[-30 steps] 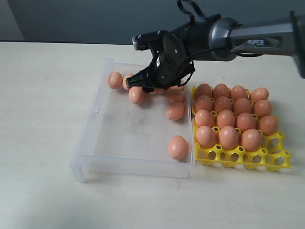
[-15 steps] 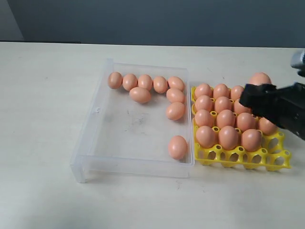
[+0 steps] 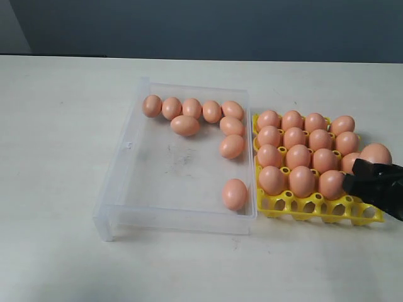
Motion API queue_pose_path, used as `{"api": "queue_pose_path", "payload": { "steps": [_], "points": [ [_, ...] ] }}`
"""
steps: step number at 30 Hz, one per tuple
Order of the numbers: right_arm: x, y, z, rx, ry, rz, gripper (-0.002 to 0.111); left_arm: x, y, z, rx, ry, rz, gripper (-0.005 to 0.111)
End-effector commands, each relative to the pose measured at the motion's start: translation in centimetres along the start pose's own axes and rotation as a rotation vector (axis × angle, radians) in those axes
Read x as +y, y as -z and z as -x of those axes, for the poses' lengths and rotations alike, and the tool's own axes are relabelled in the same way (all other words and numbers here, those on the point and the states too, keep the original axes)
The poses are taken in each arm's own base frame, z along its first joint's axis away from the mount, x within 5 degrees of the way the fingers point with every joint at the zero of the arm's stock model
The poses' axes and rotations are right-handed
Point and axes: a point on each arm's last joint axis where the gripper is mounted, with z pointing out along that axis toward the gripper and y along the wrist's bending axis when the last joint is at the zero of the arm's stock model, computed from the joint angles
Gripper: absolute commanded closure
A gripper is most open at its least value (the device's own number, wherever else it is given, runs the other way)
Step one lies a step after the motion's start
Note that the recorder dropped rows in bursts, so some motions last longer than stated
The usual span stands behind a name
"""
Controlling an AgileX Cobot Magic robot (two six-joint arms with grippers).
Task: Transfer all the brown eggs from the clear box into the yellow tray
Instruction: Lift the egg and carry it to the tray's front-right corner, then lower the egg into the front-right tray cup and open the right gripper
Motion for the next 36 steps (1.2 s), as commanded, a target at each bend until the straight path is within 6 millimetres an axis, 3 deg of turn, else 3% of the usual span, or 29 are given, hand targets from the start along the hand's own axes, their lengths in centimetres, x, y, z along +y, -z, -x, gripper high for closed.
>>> {"api": "queue_pose_path", "payload": {
  "steps": [1, 8, 22, 31, 36],
  "points": [
    [-0.3, 0.1, -0.1, -0.021, 0.012, -0.012, 0.109, 0.0, 0.0, -0.1, -0.006, 0.003, -0.003, 0.095],
    [-0.6, -0.9, -1.2, 0.055, 0.021, -0.059, 0.109, 0.0, 0.0, -0.1, -0.006, 0.003, -0.003, 0.095],
    [-0.8, -2.5, -1.6, 0.017, 0.031, -0.101, 0.109, 0.0, 0.0, -0.1, -0.006, 0.003, -0.003, 0.095],
    [0.1, -5.0, -1.2, 0.036, 0.049, -0.1, 0.109, 0.0, 0.0, -0.1, -0.006, 0.003, -0.003, 0.095],
    [-0.3, -5.6, -2.0, 0.096, 0.015, -0.155, 0.109, 0.0, 0.0, -0.1, -0.006, 0.003, -0.003, 0.095]
  ]
}}
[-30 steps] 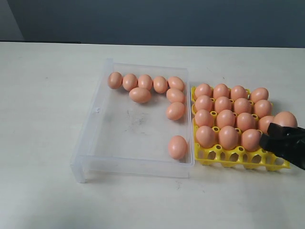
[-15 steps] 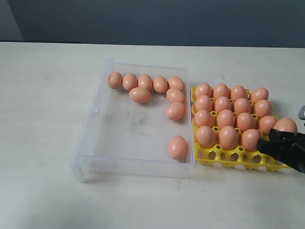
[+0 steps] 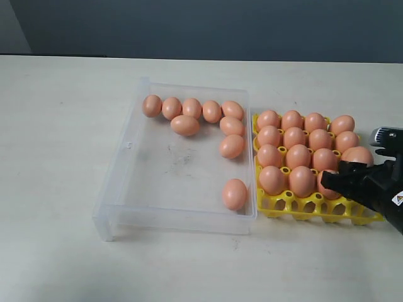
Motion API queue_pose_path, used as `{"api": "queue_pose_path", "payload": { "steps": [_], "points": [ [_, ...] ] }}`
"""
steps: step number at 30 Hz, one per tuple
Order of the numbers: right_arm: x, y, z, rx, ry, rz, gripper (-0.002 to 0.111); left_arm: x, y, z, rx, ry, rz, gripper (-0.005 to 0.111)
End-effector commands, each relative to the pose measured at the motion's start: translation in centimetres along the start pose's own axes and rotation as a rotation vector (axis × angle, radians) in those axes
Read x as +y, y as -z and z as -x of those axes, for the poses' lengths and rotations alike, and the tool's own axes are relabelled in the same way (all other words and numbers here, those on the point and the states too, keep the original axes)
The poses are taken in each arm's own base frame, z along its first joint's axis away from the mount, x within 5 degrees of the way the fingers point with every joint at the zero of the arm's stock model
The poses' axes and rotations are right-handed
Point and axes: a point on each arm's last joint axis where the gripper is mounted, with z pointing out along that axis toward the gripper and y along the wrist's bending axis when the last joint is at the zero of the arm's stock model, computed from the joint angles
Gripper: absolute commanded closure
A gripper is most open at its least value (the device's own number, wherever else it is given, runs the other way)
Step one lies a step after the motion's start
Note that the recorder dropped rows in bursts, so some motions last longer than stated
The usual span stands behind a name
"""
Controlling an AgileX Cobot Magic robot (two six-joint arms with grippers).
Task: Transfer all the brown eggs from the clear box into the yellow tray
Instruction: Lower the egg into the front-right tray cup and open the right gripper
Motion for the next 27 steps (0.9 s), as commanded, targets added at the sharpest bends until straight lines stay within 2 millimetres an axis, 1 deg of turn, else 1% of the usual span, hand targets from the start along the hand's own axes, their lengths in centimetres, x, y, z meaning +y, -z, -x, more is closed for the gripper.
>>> {"api": "queue_pose_path", "payload": {
  "steps": [1, 9, 11, 14, 15, 18, 19, 20, 27],
  "points": [
    [-0.54, -0.49, -0.6, 0.042, -0.048, -0.065, 0.109, -0.03, -0.05, -0.06, -0.006, 0.003, -0.003, 0.095],
    [-0.5, -0.5, -0.94, 0.077, -0.048, -0.062, 0.109, -0.03, -0.05, -0.06, -0.006, 0.003, -0.003, 0.095],
    [-0.4, -0.49, -1.05, 0.09, -0.037, -0.05, 0.101, -0.03, -0.05, -0.06, -0.006, 0.003, -0.003, 0.095],
    [-0.35, -0.47, -1.31, 0.119, -0.035, -0.045, 0.081, -0.03, -0.05, -0.06, -0.006, 0.003, -0.003, 0.095],
    [-0.34, -0.46, -1.38, 0.127, -0.035, -0.044, 0.07, -0.03, -0.05, -0.06, -0.006, 0.003, -0.003, 0.095],
    [-0.34, -0.46, -1.38, 0.127, -0.035, -0.044, 0.053, -0.03, -0.05, -0.06, -0.006, 0.003, -0.003, 0.095],
    [-0.34, -0.46, -1.38, 0.127, -0.035, -0.044, 0.049, -0.03, -0.05, -0.06, -0.006, 0.003, -0.003, 0.095],
    [-0.34, -0.46, -1.38, 0.127, -0.033, -0.044, 0.048, -0.03, -0.05, -0.06, -0.006, 0.003, -0.003, 0.095],
    [-0.33, -0.42, -1.29, 0.121, -0.034, -0.043, 0.048, -0.03, -0.05, -0.06, -0.006, 0.003, -0.003, 0.095]
  ]
}}
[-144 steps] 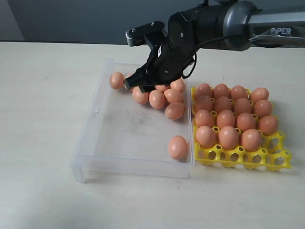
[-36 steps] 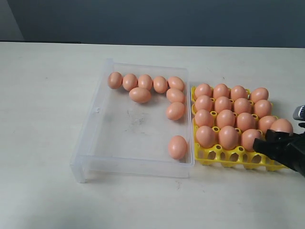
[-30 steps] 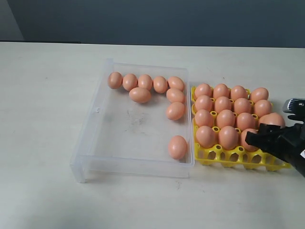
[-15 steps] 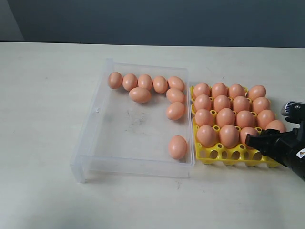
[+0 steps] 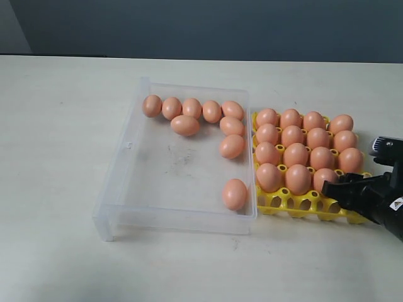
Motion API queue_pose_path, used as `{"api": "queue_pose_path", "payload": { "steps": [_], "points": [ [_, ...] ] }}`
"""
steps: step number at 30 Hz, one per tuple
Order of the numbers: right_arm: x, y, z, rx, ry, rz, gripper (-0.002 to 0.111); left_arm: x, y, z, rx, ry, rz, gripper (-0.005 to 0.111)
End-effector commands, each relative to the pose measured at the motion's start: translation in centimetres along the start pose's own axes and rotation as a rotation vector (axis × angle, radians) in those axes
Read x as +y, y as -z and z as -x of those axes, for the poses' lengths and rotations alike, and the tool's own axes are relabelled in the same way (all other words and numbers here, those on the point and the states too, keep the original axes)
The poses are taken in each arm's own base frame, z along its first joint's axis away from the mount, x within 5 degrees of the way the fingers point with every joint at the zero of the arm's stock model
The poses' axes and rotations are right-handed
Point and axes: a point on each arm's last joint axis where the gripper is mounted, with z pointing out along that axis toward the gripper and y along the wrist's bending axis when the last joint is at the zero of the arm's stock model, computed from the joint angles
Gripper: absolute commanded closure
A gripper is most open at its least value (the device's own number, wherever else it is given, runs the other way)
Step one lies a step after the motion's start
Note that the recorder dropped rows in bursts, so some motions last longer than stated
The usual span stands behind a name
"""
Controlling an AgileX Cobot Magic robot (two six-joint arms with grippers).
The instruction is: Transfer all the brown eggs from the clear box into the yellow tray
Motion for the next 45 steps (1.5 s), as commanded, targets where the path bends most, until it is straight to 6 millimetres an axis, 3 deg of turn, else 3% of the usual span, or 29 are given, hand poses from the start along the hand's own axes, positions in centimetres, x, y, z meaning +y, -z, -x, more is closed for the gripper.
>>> {"api": "queue_pose_path", "payload": {
  "steps": [1, 16, 21, 24, 31, 39, 40, 42, 45],
  "points": [
    [-0.1, 0.1, 0.0, 0.004, 0.004, 0.005, 0.048, 0.0, 0.0, -0.1, -0.006, 0.003, -0.003, 0.095],
    [-0.8, 2.7, 2.9, -0.167, -0.009, -0.03, 0.048, 0.0, 0.0, -0.1, -0.006, 0.003, -0.003, 0.095],
    [0.1, 3.1, 3.7, -0.146, -0.025, 0.034, 0.049, 0.0, 0.0, -0.1, -0.006, 0.003, -0.003, 0.095],
    [1.5, 2.9, 4.4, -0.078, 0.01, 0.113, 0.059, 0.0, 0.0, -0.1, -0.006, 0.003, -0.003, 0.095],
    [3.1, 2.7, 6.3, -0.05, 0.004, 0.181, 0.109, 0.0, 0.0, -0.1, -0.006, 0.003, -0.003, 0.095],
    [4.3, 3.6, 8.4, -0.105, 0.09, 0.261, 0.109, 0.0, 0.0, -0.1, -0.006, 0.003, -0.003, 0.095],
    [5.0, 4.3, 9.8, -0.136, 0.132, 0.3, 0.109, 0.0, 0.0, -0.1, -0.006, 0.003, -0.003, 0.095],
    [5.5, 5.8, 12.0, -0.186, 0.057, 0.342, 0.109, 0.0, 0.0, -0.1, -0.006, 0.003, -0.003, 0.095],
    [5.2, 7.5, 13.6, -0.318, 0.017, 0.35, 0.109, 0.0, 0.0, -0.1, -0.006, 0.003, -0.003, 0.095]
  ]
}}
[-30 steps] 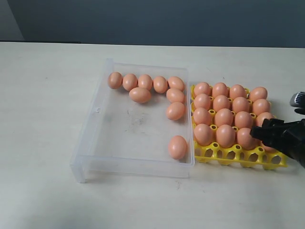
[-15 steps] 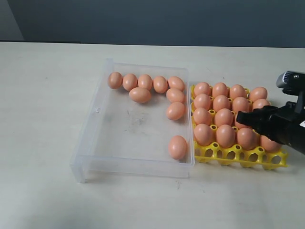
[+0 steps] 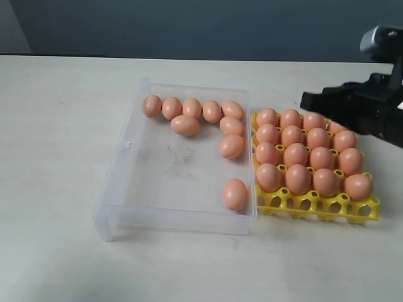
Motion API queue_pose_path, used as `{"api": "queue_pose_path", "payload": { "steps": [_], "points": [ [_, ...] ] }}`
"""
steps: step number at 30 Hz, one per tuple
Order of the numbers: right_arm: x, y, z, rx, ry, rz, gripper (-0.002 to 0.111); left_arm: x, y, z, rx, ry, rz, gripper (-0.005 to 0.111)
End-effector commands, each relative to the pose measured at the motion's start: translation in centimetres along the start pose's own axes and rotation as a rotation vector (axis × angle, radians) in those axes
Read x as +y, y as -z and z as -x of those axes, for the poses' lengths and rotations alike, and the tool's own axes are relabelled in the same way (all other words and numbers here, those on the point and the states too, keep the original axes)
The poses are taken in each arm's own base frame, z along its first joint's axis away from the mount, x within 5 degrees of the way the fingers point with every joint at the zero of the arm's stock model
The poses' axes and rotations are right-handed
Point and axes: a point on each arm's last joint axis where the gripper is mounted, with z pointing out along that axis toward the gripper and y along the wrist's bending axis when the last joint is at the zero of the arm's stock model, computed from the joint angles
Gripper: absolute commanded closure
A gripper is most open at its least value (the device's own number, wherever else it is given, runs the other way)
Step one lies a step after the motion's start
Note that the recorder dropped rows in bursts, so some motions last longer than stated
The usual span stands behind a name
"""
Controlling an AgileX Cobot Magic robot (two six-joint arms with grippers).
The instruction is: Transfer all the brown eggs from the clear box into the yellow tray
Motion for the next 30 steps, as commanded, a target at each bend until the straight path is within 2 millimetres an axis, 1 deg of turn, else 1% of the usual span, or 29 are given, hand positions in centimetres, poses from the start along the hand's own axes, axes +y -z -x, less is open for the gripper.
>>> {"api": "queue_pose_path", "payload": {
  "steps": [1, 3, 4, 6, 7, 8, 11, 18, 22, 24, 26, 28, 30],
  "points": [
    [0.2, 2.4, 3.1, -0.213, 0.007, 0.009, 0.109, 0.0, 0.0, -0.1, -0.006, 0.003, -0.003, 0.095],
    [0.2, 3.3, 4.0, -0.302, 0.026, 0.003, 0.109, 0.0, 0.0, -0.1, -0.006, 0.003, -0.003, 0.095],
    [0.0, 3.3, 4.2, -0.315, 0.057, -0.009, 0.109, 0.0, 0.0, -0.1, -0.006, 0.003, -0.003, 0.095],
    [-1.0, 3.9, 5.6, -0.474, 0.17, -0.125, 0.109, 0.0, 0.0, -0.1, -0.006, 0.003, -0.003, 0.095],
    [-1.3, 4.5, 6.4, -0.569, 0.176, -0.172, 0.109, 0.0, 0.0, -0.1, -0.006, 0.003, -0.003, 0.095],
    [-1.4, 5.0, 6.8, -0.619, 0.159, -0.193, 0.109, 0.0, 0.0, -0.1, -0.006, 0.003, -0.003, 0.095],
    [-1.6, 5.7, 7.3, -0.675, 0.145, -0.21, 0.109, 0.0, 0.0, -0.1, -0.006, 0.003, -0.003, 0.095],
    [-1.7, 5.6, 7.0, -0.633, 0.121, -0.208, 0.109, 0.0, 0.0, -0.1, -0.006, 0.003, -0.003, 0.095],
    [-1.9, 5.1, 6.2, -0.541, 0.025, -0.201, 0.109, 0.0, 0.0, -0.1, -0.006, 0.003, -0.003, 0.095],
    [-1.8, 5.1, 5.9, -0.49, 0.022, -0.19, 0.109, 0.0, 0.0, -0.1, -0.006, 0.003, -0.003, 0.095],
    [-1.6, 5.9, 5.2, -0.436, 0.12, -0.165, 0.109, 0.0, 0.0, -0.1, -0.006, 0.003, -0.003, 0.095],
    [-1.5, 7.5, 4.4, -0.427, 0.219, -0.136, 0.109, 0.0, 0.0, -0.1, -0.006, 0.003, -0.003, 0.095],
    [-2.0, 9.5, 3.4, -0.461, 0.242, -0.133, 0.109, 0.0, 0.0, -0.1, -0.006, 0.003, -0.003, 0.095]
  ]
}}
